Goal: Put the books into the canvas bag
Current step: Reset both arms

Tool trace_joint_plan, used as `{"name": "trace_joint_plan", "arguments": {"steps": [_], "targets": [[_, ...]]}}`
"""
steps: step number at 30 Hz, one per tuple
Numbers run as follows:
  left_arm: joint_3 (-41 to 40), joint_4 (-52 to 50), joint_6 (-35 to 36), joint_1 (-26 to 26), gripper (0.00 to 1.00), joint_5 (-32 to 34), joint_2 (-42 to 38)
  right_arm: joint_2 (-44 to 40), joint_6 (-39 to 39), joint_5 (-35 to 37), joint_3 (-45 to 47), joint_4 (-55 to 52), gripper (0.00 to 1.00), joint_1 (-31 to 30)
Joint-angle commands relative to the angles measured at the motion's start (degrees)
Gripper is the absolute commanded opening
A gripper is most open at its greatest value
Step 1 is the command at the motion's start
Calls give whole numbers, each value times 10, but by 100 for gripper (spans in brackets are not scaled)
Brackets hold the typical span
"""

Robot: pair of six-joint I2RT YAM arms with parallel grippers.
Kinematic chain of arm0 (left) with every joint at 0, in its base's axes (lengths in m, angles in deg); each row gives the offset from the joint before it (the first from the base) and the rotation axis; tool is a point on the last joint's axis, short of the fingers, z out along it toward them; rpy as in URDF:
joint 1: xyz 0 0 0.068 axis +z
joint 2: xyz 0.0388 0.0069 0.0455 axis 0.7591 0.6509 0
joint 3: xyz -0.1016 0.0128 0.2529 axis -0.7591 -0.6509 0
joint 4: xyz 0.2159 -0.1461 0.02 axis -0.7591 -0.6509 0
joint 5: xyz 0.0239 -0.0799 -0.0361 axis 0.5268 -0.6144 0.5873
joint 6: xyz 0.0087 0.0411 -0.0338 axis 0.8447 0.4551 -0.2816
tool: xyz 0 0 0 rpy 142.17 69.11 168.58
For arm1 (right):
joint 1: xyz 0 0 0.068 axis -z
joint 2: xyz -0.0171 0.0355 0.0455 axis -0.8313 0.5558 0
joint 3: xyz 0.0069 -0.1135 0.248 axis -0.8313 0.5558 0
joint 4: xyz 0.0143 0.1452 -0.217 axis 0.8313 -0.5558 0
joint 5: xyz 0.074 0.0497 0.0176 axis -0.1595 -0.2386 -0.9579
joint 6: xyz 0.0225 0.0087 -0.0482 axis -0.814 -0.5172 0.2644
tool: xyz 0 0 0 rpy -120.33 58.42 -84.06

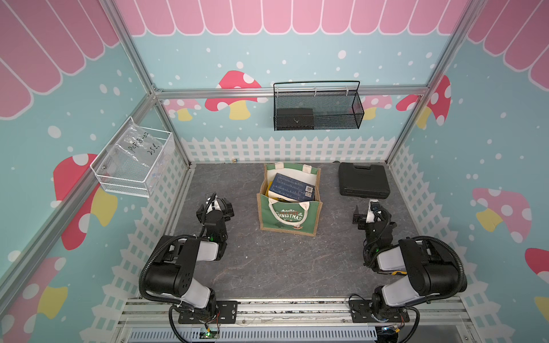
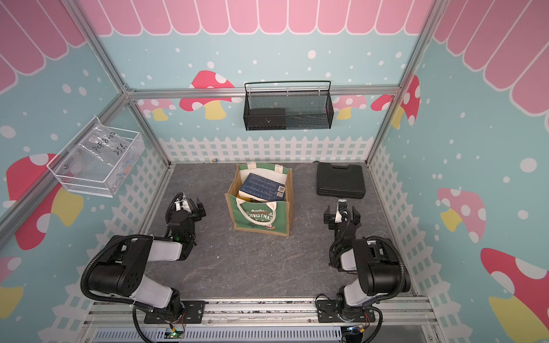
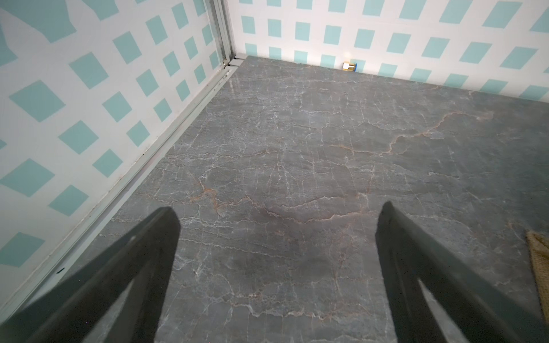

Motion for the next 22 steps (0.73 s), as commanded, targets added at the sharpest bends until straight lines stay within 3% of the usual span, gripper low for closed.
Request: {"name": "trace_joint_plan", "arguments": {"steps": [1, 22], "targets": [[4, -12, 1, 2, 98, -11, -1, 4, 7, 3, 2, 28, 99, -1], [3, -9, 3, 4, 99, -15, 1, 4, 7, 3, 0, 28, 100, -2]]}}
